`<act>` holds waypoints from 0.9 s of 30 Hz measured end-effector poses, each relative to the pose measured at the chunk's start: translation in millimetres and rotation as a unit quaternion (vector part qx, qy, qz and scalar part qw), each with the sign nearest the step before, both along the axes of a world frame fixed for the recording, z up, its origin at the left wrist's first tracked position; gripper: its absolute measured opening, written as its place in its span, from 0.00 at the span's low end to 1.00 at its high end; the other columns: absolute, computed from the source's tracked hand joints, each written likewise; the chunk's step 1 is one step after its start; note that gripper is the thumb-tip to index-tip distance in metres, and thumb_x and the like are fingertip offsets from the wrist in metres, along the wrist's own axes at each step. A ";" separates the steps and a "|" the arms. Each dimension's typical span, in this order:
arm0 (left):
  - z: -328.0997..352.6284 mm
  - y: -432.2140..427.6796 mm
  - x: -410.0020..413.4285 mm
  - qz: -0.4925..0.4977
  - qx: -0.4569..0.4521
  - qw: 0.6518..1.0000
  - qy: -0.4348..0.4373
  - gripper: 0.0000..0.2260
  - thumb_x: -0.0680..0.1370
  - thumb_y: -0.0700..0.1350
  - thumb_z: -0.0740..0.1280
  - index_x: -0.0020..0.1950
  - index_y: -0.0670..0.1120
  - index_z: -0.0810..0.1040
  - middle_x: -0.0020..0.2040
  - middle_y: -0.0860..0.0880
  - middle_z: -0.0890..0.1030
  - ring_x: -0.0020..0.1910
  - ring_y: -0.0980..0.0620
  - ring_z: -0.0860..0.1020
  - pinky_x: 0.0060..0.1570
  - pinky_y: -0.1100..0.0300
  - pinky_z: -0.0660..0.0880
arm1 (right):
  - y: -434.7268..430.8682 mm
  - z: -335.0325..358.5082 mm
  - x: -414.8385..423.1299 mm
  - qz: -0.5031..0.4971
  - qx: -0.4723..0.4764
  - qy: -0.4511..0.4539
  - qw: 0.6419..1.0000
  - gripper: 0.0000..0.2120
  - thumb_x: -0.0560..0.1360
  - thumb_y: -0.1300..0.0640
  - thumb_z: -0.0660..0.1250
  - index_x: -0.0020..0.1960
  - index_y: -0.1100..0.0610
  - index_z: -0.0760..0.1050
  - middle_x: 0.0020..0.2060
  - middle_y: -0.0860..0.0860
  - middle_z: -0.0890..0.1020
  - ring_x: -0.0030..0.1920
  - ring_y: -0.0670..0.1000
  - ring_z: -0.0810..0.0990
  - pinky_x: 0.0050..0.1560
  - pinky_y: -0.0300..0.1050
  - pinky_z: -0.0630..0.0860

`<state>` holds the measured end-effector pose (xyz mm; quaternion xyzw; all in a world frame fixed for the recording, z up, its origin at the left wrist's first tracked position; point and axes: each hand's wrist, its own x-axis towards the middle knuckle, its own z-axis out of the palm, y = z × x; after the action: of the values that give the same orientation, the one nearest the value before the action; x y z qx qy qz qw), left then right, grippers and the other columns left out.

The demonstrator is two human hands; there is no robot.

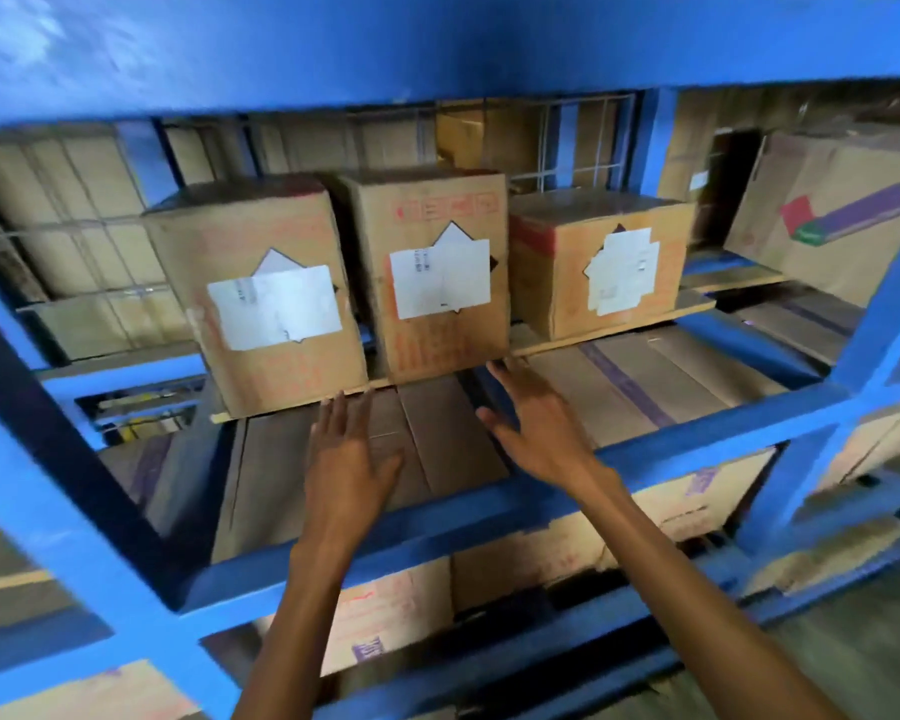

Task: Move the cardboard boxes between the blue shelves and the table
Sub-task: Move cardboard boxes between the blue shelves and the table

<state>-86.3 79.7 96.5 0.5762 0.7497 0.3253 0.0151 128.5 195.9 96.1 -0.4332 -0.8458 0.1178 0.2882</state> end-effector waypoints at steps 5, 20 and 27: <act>-0.1 -13.0 -45.6 0.089 0.077 0.989 -0.091 0.32 0.76 0.43 0.75 0.79 0.43 0.68 0.76 0.37 0.70 0.75 0.37 0.68 0.73 0.49 0.66 | 15.3 8.7 -68.9 0.063 -0.023 -0.003 0.998 0.32 0.83 0.42 0.61 0.83 0.50 0.57 0.82 0.51 0.61 0.80 0.55 0.60 0.76 0.49 0.61; 32.9 48.5 -160.1 0.222 0.196 0.910 -0.292 0.32 0.82 0.51 0.67 0.82 0.44 0.58 0.78 0.39 0.67 0.77 0.39 0.67 0.74 0.44 0.67 | 50.0 72.6 -227.6 0.094 -0.118 0.229 0.962 0.37 0.79 0.53 0.72 0.82 0.57 0.58 0.77 0.54 0.70 0.76 0.53 0.69 0.69 0.37 0.63; 38.8 75.0 -167.8 0.179 0.203 0.900 -0.341 0.17 0.85 0.50 0.62 0.71 0.43 0.71 0.63 0.41 0.80 0.62 0.40 0.79 0.56 0.52 0.74 | 64.4 87.4 -248.7 0.033 -0.176 0.307 0.935 0.39 0.79 0.51 0.72 0.82 0.54 0.54 0.77 0.54 0.69 0.73 0.58 0.72 0.63 0.36 0.68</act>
<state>-254.1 154.6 135.3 0.2764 0.7067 0.6444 0.0944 -120.2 260.3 183.5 -0.3916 -0.6957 0.4016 0.4488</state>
